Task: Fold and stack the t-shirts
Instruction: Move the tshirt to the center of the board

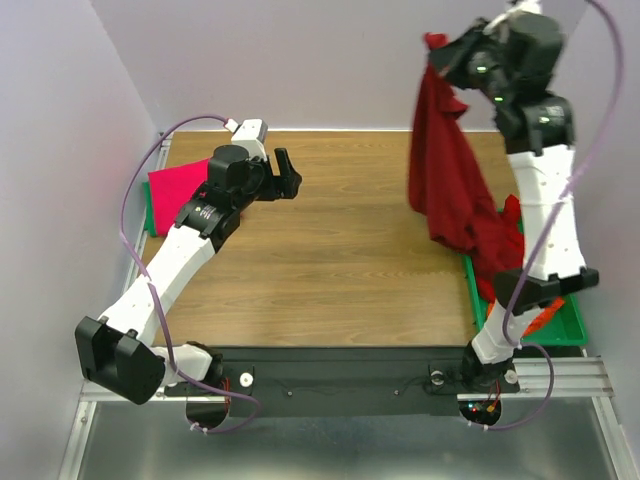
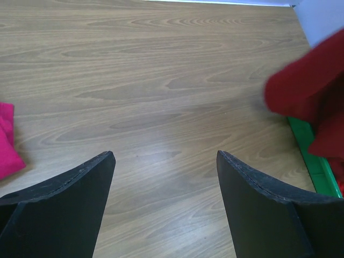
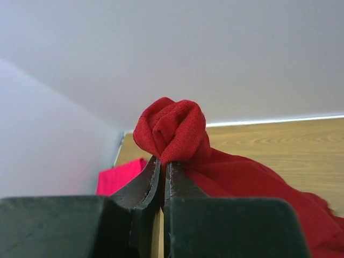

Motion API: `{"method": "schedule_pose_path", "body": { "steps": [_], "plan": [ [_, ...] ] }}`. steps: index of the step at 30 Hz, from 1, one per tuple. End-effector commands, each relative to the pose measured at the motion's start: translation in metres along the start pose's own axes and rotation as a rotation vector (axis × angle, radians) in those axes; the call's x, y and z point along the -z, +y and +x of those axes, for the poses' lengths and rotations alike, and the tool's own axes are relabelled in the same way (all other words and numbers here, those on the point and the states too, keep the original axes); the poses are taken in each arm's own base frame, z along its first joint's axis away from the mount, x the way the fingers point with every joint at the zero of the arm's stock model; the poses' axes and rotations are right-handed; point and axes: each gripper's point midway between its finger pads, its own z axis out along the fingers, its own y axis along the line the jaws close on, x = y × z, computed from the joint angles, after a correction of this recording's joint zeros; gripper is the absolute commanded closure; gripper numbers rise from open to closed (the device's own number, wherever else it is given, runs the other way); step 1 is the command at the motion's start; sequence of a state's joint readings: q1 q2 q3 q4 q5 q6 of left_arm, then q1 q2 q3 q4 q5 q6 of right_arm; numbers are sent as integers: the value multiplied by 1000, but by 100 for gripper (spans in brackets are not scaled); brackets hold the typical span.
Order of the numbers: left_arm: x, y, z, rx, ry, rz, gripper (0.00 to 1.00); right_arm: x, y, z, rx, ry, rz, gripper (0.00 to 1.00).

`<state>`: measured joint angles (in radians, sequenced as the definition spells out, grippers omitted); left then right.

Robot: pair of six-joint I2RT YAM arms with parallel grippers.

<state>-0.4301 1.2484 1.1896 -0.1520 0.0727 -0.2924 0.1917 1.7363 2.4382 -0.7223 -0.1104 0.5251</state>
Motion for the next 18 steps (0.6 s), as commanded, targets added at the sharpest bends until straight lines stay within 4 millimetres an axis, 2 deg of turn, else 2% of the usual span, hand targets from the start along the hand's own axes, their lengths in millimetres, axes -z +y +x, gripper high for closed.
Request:
{"method": "schedule_pose_path", "body": {
  "steps": [1, 3, 4, 7, 10, 13, 15, 16, 17, 18],
  "plan": [
    [7, -6, -32, -14, -89, 3, 12, 14, 89, -16, 89, -141, -153, 100],
    [8, -3, -32, -15, -89, -10, 12, 6, 113, 2, 103, -121, -204, 100],
    [7, -1, -31, -18, -85, -21, 12, 10, 135, 15, 105, -103, -254, 100],
    [7, 4, -28, -32, -75, -45, 12, 16, 168, 31, 126, -100, -313, 100],
    [5, 5, -26, -48, -61, -50, 12, 23, 177, 39, 124, -84, -333, 100],
    [2, 4, -23, -57, -52, -37, 12, 19, 171, 56, 129, -43, -306, 100],
    [-3, 5, -19, -62, -42, -36, 12, 25, 162, 59, 128, -30, -276, 100],
    [-3, 5, -17, -65, -34, -33, 12, 15, 146, 82, 144, 16, -220, 100],
    [-4, 5, -16, -68, -34, -29, 12, 22, 140, 79, 143, 11, -202, 100],
    [-6, 5, -13, -70, -29, -26, 12, 23, 132, 87, 141, 27, -172, 100]
  ]
}}
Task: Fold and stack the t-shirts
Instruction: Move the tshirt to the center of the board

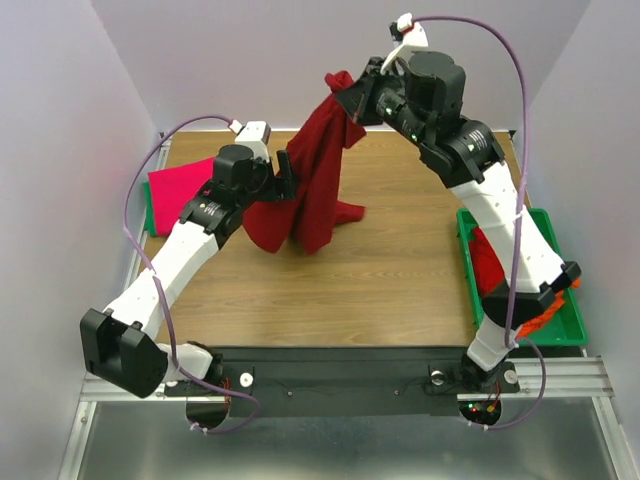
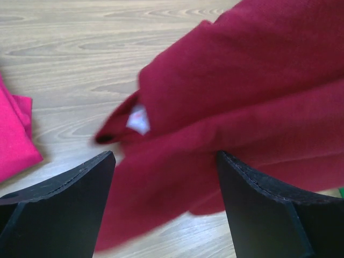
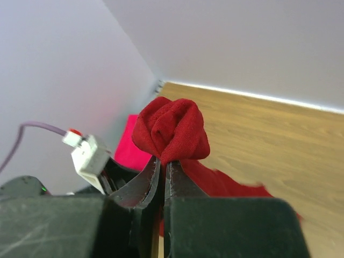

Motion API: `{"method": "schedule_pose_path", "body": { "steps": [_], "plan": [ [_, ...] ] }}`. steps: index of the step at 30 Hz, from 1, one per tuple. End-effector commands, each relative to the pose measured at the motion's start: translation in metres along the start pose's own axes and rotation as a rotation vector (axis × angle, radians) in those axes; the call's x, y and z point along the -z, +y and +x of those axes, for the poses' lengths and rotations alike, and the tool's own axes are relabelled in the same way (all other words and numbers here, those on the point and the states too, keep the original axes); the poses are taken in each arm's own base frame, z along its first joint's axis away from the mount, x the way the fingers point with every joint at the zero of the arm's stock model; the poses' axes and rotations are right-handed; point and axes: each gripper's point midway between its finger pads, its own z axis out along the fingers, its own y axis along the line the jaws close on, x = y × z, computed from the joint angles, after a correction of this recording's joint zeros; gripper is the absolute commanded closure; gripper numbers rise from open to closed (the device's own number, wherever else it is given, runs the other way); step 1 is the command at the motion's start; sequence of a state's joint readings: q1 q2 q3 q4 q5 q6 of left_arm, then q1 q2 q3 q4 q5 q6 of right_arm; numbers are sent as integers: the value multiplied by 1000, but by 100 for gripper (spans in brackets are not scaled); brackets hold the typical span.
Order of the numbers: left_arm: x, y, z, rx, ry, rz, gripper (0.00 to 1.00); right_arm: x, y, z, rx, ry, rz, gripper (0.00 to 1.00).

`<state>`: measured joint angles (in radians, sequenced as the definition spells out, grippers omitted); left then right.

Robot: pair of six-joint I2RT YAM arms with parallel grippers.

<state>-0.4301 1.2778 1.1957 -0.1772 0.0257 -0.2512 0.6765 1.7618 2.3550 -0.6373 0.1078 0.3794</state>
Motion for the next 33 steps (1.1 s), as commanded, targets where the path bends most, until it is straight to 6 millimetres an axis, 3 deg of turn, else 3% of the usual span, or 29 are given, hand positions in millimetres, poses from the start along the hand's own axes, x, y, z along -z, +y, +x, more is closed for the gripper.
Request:
{"method": "schedule_pose_path", "body": {
  "steps": [1, 4, 5, 6, 7, 8, 9, 11, 12, 13, 15, 16, 19, 20, 22, 27, 29, 33],
  "plan": [
    [0, -9, -16, -34, -50, 48, 14, 20, -32, -5, -9, -71, 144, 100],
    [-3, -8, 0, -42, -17, 61, 23, 39, -70, 9, -30, -85, 321, 100],
    [-4, -7, 4, -45, -8, 61, 26, 37, -93, 42, -15, -26, 401, 100],
    [-5, -6, 6, -48, 0, 59, 26, 50, -100, 42, -43, -47, 439, 100],
    [-5, -4, 12, -48, 15, 53, 26, 55, -127, 74, -22, -4, 542, 100],
    [-5, -3, 14, -49, 19, 49, 26, 63, -130, 64, -44, -41, 563, 100],
    [-4, -2, 14, -55, 19, 47, 25, 68, -149, 96, -54, 7, 623, 100],
    [-4, 1, 17, -64, 24, 38, 22, 90, -175, 105, -89, -12, 717, 100],
    [-5, 2, 18, -69, 28, 35, 21, 97, -193, 129, -128, 15, 775, 100],
    [-6, 3, 22, -79, 39, 34, 19, 110, -210, 134, -145, 28, 827, 100],
    [-10, 4, 29, -87, 65, 35, 17, 119, -226, 155, -108, 87, 880, 94],
    [-12, 6, 34, -89, 84, 33, 16, 118, -228, 160, -79, 116, 883, 70],
    [-22, 13, 55, -88, 153, 13, 15, 101, -232, 194, 55, 323, 845, 33],
    [-27, 17, 67, -90, 184, 1, 14, 93, -239, 215, 83, 403, 859, 25],
    [-32, 24, 76, -91, 209, -26, 14, 86, -237, 231, 74, 469, 836, 25],
    [-50, 36, 81, -110, 217, -81, 19, 56, -224, 249, -12, 492, 754, 26],
    [-54, 49, 78, -105, 204, -152, 21, 52, -220, 253, -30, 494, 731, 26],
    [-67, 69, 91, -96, 227, -209, 23, 50, -220, 270, -60, 514, 706, 27]
  ]
}}
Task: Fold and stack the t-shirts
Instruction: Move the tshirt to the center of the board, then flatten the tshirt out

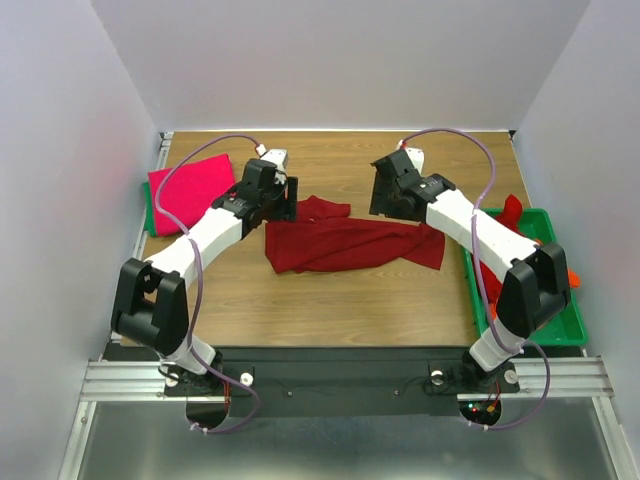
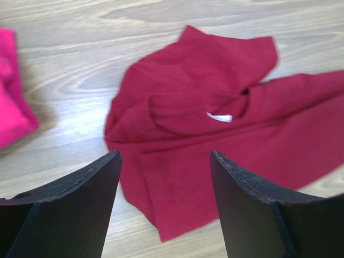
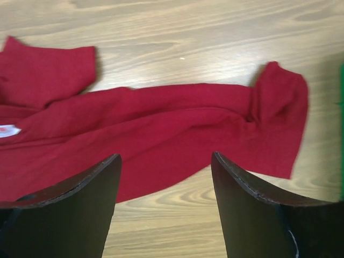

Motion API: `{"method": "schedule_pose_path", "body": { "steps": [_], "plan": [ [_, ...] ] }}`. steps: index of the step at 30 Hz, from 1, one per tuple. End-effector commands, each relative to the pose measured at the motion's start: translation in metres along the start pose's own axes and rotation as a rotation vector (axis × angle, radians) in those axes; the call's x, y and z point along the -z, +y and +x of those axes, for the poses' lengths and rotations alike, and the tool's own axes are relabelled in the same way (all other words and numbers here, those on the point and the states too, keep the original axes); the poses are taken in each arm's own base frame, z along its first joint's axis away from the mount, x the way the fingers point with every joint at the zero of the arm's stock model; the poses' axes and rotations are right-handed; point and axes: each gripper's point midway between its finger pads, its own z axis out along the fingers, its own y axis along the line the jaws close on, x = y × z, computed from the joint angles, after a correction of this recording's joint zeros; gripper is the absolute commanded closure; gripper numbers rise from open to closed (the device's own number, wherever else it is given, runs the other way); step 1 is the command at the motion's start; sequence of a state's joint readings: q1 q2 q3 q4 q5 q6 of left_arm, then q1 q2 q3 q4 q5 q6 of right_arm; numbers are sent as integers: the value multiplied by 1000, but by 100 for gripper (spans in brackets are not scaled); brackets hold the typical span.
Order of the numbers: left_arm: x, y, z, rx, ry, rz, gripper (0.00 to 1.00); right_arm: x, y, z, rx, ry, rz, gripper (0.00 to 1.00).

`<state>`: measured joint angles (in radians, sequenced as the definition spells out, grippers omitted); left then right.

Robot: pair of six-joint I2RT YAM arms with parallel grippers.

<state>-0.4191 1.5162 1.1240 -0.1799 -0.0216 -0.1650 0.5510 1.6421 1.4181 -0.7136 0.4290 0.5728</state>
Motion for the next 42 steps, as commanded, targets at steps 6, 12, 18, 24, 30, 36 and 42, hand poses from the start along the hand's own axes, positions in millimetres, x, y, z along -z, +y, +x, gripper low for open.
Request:
{"method": "schedule_pose_path", "body": {
  "steps": [6, 12, 18, 24, 30, 36, 42],
  "plan": [
    [-33, 27, -7, 4, -16, -80, 30, -8, 13, 16, -55, 17, -77, 28],
    [-49, 26, -1, -3, 2, -56, 37, -30, 11, 34, -30, 47, -47, 28],
    [-54, 31, 0, 8, -4, -54, 40, -39, 18, 38, -27, 70, -60, 27],
    [-59, 31, 3, 14, 9, -45, 58, -54, 11, 37, -41, 80, -41, 27],
    [-65, 27, 9, 24, 29, -11, 59, -70, 19, 17, -49, 65, -73, 26],
    [-68, 18, 12, 36, 44, 38, 100, -97, 34, 24, -16, 102, -97, 27],
    [-57, 18, -2, 43, 12, 43, 100, -115, 35, 36, 4, 134, -88, 27]
  ]
}}
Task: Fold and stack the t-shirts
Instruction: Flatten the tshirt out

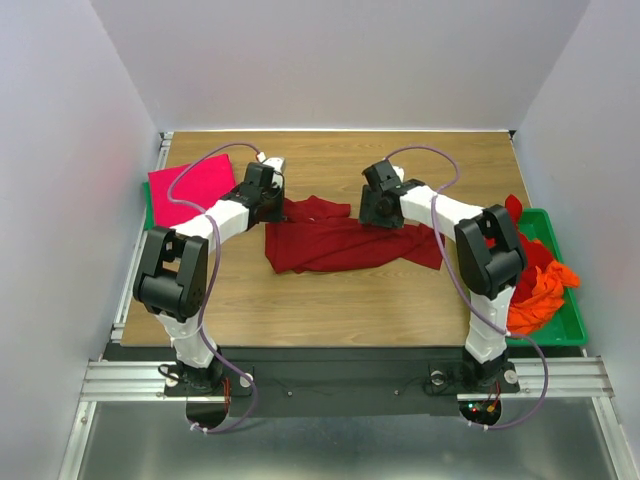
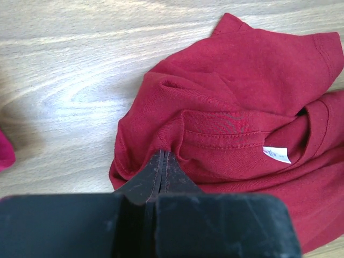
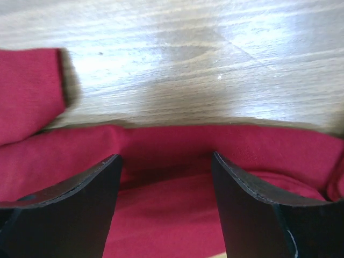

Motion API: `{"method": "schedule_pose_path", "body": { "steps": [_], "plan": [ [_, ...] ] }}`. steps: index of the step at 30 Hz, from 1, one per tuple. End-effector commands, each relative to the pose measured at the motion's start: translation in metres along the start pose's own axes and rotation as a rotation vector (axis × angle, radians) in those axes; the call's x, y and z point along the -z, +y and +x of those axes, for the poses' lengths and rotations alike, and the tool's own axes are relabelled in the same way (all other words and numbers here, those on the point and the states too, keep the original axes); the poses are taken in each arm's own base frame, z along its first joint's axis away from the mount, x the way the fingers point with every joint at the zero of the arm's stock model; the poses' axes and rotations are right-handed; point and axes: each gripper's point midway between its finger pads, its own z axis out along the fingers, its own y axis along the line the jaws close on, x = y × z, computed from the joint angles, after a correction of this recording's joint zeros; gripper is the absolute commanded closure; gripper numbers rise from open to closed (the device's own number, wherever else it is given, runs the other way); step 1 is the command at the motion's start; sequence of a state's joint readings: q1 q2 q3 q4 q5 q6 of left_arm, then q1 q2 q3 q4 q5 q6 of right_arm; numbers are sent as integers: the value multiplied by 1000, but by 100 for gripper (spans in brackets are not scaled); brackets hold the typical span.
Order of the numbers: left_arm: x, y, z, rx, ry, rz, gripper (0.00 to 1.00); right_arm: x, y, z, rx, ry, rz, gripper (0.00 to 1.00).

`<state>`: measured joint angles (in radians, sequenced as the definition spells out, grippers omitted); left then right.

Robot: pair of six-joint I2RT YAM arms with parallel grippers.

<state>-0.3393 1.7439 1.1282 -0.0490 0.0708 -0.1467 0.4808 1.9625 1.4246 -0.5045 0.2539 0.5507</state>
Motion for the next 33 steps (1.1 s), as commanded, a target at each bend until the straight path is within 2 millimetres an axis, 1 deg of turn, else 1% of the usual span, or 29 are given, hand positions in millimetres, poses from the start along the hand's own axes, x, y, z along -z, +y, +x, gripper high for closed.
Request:
{"method": "schedule_pose_path", "body": {
  "steps": [1, 4, 5, 7, 8, 9, 10, 11, 13, 14, 15, 16, 17, 18, 19, 20, 21, 22, 23, 24, 26, 28, 29, 30, 31, 32, 33],
  "plan": [
    [15, -8, -37, 8, -89, 33, 100, -4, 12, -14, 10, -39, -38, 28],
    [20, -9, -40, 7, -96, 40, 100, -14, 9, -7, 27, -21, -21, 32],
    [21, -9, -39, 8, -94, 41, 100, -18, 8, -4, 30, -12, -15, 36],
    [25, -9, -43, 9, -104, 40, 100, -23, 6, 1, 38, 0, -7, 42],
    [29, -8, -46, 11, -116, 34, 100, -28, 4, 4, 39, 9, 1, 51],
    [31, -7, -49, 12, -123, 31, 100, -30, 3, 6, 39, 14, 5, 57],
    [33, -7, -50, 14, -127, 27, 100, -32, 2, 7, 37, 19, 7, 67],
    [36, -5, -57, 17, -144, 21, 100, -33, 2, 8, 38, 22, 8, 84],
    [45, -3, -69, 19, -176, 18, 100, -34, 0, 5, 42, 22, 8, 94],
    [49, 0, -76, 28, -192, 10, 100, -32, -1, 0, 38, 11, 7, 100],
    [60, 1, -90, 46, -226, 11, 100, -28, 0, -6, 37, -2, 4, 100],
    [65, 2, -98, 58, -244, 11, 100, -18, 0, -18, 21, -31, -10, 100],
    [75, 4, -112, 69, -278, 7, 100, -11, 0, -27, 11, -52, -16, 100],
    [83, 3, -121, 78, -303, 8, 100, -2, 1, -36, 3, -78, -26, 100],
    [96, 1, -132, 86, -340, 14, 100, 8, 0, -49, 0, -112, -34, 100],
    [104, 1, -142, 91, -368, 14, 100, 27, -2, -67, -17, -163, -45, 100],
    [117, -1, -150, 92, -401, 18, 100, 38, -4, -77, -25, -191, -50, 100],
    [125, -3, -156, 94, -420, 21, 100, 49, -6, -89, -27, -222, -55, 100],
    [133, -4, -162, 98, -441, 27, 100, 72, -11, -108, -47, -281, -62, 100],
    [147, -6, -170, 100, -475, 33, 100, 83, -13, -114, -51, -301, -61, 100],
    [165, -9, -181, 98, -531, 47, 100, 115, -21, -134, -61, -373, -60, 100],
    [168, -13, -181, 88, -549, 72, 100, 131, -25, -143, -54, -408, -63, 100],
    [157, -15, -172, 81, -530, 92, 100, 139, -27, -146, -57, -424, -65, 100],
    [153, -17, -167, 83, -516, 104, 100, 140, -28, -146, -53, -424, -64, 100],
    [139, -22, -154, 76, -465, 140, 96, 139, -29, -143, -46, -417, -61, 100],
    [131, -26, -148, 77, -440, 166, 89, 136, -29, -139, -40, -407, -58, 100],
    [118, -29, -138, 94, -401, 191, 79, 133, -30, -137, -44, -398, -57, 100]
  ]
}}
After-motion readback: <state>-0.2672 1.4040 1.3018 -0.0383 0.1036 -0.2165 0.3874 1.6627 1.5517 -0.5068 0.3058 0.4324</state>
